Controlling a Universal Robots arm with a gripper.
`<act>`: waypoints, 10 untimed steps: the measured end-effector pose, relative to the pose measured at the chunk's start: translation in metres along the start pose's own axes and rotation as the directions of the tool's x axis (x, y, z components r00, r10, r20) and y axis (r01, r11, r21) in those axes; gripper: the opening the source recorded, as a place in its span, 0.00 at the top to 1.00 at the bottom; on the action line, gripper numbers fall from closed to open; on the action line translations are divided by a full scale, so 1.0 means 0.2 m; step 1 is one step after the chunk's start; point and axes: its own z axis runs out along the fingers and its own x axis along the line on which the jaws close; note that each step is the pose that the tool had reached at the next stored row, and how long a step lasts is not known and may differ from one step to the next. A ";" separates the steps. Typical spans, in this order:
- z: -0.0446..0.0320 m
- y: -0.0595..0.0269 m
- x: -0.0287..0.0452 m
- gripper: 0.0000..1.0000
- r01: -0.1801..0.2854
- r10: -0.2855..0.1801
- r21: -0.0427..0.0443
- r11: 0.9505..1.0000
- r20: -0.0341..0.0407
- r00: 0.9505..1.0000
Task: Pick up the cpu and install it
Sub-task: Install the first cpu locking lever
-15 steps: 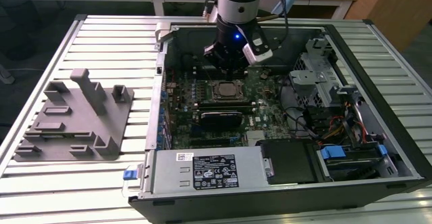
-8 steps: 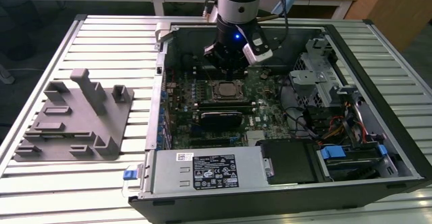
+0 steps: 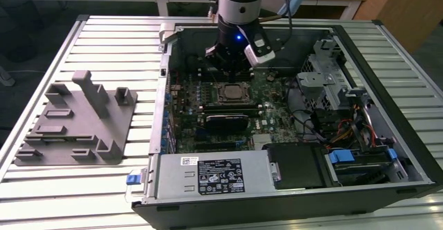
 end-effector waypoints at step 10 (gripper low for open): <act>-0.001 -0.002 0.083 0.89 0.000 0.000 0.000 1.000 0.000 1.000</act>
